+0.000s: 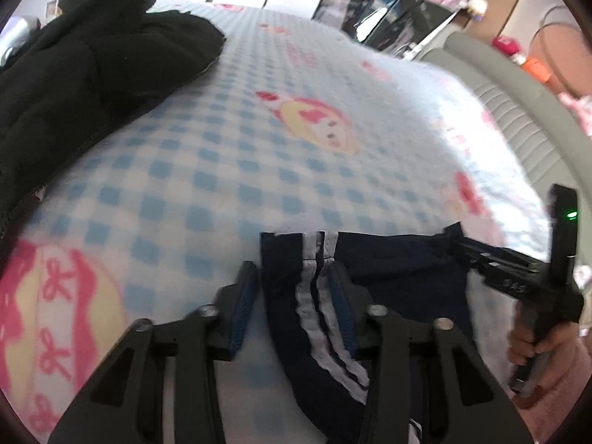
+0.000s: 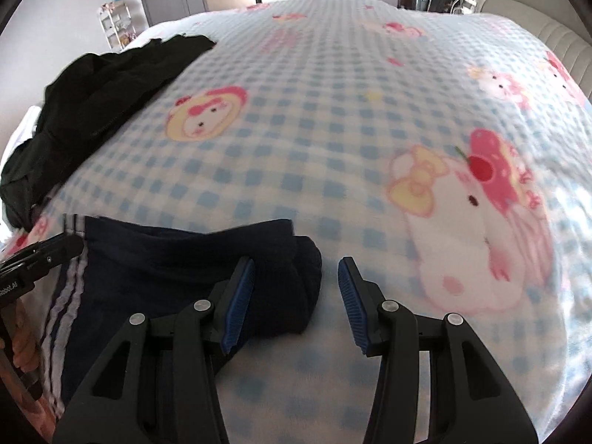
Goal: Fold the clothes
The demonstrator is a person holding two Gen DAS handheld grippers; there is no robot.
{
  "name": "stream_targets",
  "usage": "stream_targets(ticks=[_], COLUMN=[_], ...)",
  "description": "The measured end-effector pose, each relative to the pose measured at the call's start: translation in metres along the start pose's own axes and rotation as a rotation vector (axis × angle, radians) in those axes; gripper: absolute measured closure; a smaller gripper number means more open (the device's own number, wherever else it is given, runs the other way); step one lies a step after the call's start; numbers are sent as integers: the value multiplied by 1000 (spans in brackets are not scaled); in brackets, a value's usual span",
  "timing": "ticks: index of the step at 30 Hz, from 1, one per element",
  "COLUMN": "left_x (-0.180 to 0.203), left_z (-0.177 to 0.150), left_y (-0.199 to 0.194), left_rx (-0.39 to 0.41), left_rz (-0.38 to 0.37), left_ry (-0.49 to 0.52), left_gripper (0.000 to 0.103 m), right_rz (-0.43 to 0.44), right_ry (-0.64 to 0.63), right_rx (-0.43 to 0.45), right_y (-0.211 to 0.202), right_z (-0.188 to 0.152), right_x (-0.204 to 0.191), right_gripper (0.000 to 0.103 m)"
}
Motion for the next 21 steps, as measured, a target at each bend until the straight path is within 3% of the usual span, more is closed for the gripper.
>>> stream_targets(ticks=[2, 6, 9, 10, 11, 12, 14, 16, 18, 21], left_x=[0, -1, -4, -5, -5, -2, 8, 15, 13, 3], left_z=[0, 5, 4, 3, 3, 4, 10, 17, 21, 15], left_y=[-2, -15, -8, -5, -3, -3, -8, -12, -5, 6], left_rx=[18, 72, 28, 16, 16, 25, 53, 72, 34, -69], left_rz=[17, -30, -94, -98, -88, -75, -45, -31, -12, 72], left_ry=[-6, -24, -53, -63, -61, -43, 8, 40, 48, 37], left_gripper=[86, 86, 75, 77, 80, 91, 91, 91, 87, 73], right_rz=[-28, -40, -9, 15, 30, 23, 11, -3, -19, -17], right_ry=[46, 108, 99, 85, 67, 40, -16, -60, -17, 87], right_rx=[-14, 5, 27, 34, 37, 33, 24, 19, 33, 14], right_y=[6, 1, -4, -5, -6, -4, 0, 4, 5, 11], right_z=[0, -1, -1, 0, 0, 0, 0, 0, 1, 0], right_x=[9, 20, 18, 14, 10, 4, -7, -16, -8, 10], right_gripper=[56, 56, 56, 56, 58, 63, 81, 86, 87, 81])
Point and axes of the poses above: each gripper's, at about its wrist camera, not at the fingertips, and y roughly the way its jaws point, x to its right, z to its top, the point moved 6 cm from there along y, roughly the way its jaws point, and after that the axes turned 3 degrees about -x, right-handed, at the moved point
